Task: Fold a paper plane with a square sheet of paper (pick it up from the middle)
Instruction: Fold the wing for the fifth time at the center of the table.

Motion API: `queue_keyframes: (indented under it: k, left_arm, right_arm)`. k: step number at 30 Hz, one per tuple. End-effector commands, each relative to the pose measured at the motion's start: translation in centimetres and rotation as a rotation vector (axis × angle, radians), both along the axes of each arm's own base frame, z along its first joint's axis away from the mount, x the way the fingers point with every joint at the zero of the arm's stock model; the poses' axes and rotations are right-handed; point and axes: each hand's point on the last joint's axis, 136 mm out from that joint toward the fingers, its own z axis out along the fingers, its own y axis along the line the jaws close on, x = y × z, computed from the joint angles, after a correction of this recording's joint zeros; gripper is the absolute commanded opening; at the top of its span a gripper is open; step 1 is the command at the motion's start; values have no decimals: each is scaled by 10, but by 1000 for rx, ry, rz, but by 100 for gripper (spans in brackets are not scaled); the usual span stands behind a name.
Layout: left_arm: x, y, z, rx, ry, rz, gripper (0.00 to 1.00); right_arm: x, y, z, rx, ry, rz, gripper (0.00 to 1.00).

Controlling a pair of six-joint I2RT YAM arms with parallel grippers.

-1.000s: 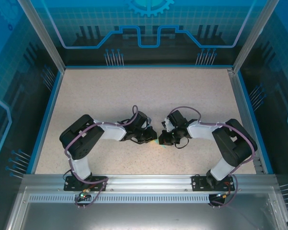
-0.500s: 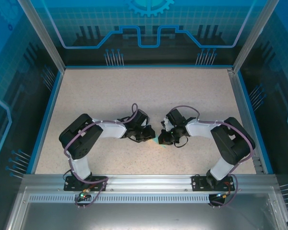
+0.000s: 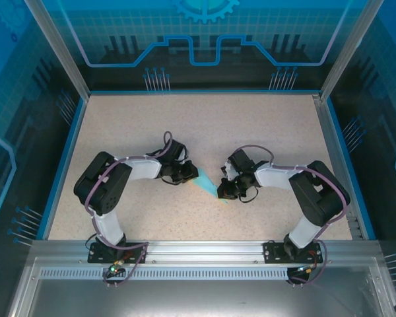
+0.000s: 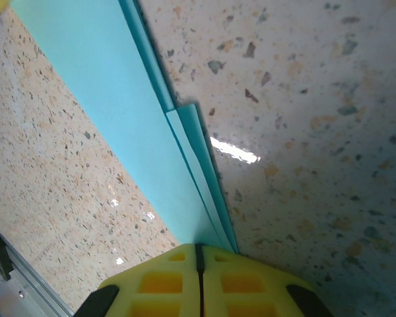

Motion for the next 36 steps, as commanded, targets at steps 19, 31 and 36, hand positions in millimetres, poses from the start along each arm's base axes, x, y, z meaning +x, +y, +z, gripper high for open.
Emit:
queue_keyframes:
  k: [19, 31, 36]
  left_arm:
    - [16, 72, 58, 114, -135, 89, 30]
    - [-27, 33, 73, 341, -86, -9, 58]
    - [-38, -1, 66, 379, -54, -18, 64]
  right_arm:
    - [16, -8, 24, -26, -123, -27, 30]
    - [46, -63, 78, -178, -408, -225, 81]
    - [43, -98, 74, -264, -439, -319, 98]
